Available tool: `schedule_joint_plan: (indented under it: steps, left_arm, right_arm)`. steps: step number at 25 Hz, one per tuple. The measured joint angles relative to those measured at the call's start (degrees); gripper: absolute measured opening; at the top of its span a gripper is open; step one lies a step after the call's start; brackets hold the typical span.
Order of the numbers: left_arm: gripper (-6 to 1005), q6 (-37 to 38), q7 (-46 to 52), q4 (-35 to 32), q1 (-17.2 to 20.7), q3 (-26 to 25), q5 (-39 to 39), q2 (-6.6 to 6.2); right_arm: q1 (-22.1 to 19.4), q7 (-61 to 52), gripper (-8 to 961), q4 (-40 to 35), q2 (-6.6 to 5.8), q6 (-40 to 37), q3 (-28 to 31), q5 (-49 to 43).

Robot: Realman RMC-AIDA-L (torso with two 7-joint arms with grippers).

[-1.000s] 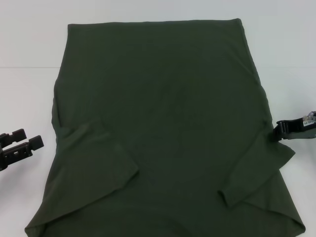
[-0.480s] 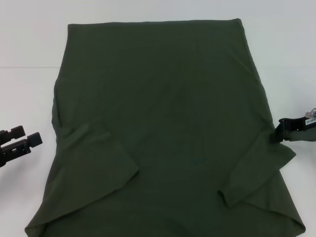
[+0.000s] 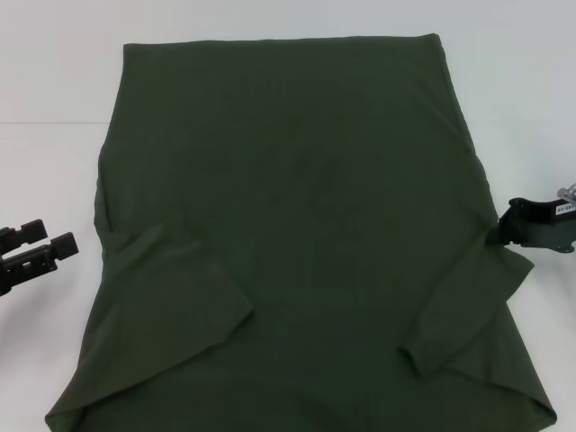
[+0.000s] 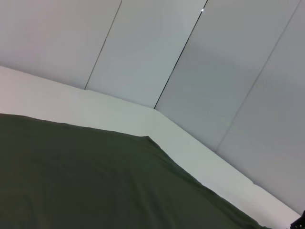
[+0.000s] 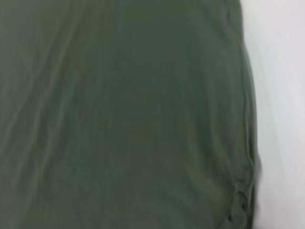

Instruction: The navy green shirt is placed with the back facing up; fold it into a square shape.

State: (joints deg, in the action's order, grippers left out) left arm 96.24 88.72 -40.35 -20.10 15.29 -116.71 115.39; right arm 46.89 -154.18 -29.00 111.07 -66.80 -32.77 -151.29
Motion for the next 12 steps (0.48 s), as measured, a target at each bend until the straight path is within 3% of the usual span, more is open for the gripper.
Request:
schedule_joint_plan:
  steps: [12]
  left_arm:
    - [833,-0.69,0.0,0.07,-0.86,0.0,0.33,0.37]
  right_arm:
    - [-0.81,-1.23,13,6.67,-0.69,4.87,2.32,9.16]
